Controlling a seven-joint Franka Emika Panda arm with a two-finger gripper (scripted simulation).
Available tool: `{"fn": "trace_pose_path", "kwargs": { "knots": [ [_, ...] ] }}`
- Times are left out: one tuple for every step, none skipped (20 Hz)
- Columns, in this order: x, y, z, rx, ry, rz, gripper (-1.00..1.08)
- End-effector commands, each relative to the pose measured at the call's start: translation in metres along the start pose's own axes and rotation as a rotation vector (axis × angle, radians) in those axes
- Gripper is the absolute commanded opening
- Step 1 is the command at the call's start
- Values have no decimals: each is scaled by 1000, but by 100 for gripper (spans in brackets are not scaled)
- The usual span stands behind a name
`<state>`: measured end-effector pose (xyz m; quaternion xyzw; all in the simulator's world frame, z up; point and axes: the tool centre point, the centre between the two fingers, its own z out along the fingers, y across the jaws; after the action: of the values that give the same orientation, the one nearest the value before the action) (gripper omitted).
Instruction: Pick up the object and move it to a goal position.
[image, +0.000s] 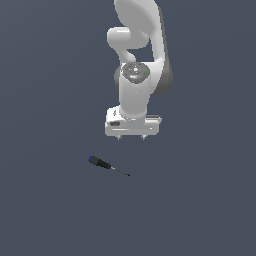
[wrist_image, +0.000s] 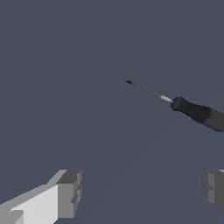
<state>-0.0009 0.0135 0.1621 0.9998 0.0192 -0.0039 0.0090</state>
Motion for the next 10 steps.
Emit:
{"fn": "trace_pose_path", "kwargs": {
  "knots": [
    [0,0,0,0,0,0,100],
    [0,0,0,0,0,-1,100],
    [0,-1,-1,1,2,-4,100],
    [1,-3,-3,2,4,-9,100],
    [2,-6,-5,3,8,-16,100],
    [3,-9,-7,5,12,-24,100],
    [4,-12,-10,7,16,-35,100],
    [4,-15,-13,9,21,-44,100],
    [5,-18,-15,11,24,-52,100],
    [6,-19,-16,12,26,-57,100]
  ]
}}
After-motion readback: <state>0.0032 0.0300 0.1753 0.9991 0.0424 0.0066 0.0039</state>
